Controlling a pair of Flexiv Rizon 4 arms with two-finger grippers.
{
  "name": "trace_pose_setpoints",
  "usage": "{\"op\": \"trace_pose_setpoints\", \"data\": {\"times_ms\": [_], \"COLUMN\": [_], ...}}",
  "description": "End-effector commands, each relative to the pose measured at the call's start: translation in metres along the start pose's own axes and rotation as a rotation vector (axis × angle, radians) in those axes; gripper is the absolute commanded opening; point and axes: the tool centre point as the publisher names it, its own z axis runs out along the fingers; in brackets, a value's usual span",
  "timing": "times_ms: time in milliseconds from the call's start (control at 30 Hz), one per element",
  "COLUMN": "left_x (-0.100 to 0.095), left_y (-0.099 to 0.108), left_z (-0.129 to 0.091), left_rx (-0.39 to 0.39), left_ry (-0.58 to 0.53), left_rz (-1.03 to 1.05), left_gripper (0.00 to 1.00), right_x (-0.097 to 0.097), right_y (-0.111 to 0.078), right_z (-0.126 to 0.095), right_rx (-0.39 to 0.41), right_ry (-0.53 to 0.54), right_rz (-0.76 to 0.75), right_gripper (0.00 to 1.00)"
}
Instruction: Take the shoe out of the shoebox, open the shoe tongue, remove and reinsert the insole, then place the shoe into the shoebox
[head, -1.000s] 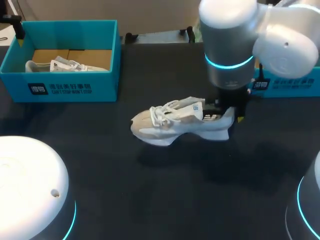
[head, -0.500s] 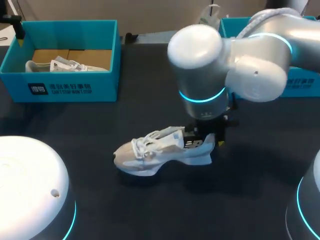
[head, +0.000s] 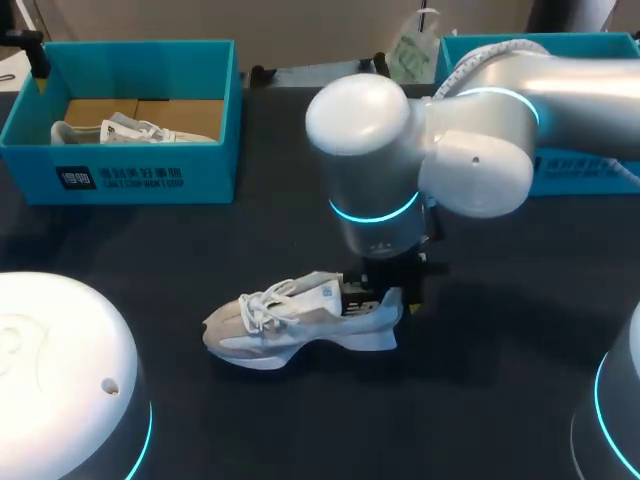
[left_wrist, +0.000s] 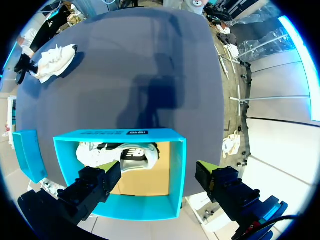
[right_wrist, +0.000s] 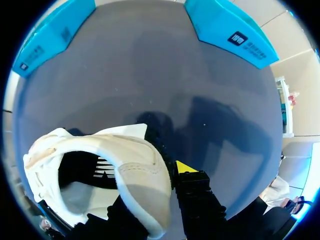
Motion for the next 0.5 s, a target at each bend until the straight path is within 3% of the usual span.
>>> {"op": "trace_pose_setpoints", "data": {"times_ms": [33, 500], "left_x": [0.000, 0.000], "left_y": [-0.001, -0.001], "left_z": [0.000, 0.000], "left_rx": [-0.002, -0.002], "left_ry": [0.002, 0.002], "left_rz": [0.000, 0.000], "left_gripper": [1.00, 1.00], "right_x": [0.008, 0.012], "right_y": [0.001, 0.002], "right_z": [0.003, 0.016], "right_rx": [-0.004, 0.025], "right_ry": [-0.009, 0.003], "right_rz": [-0.014, -0.027], "right_gripper": [0.00, 0.00]}}
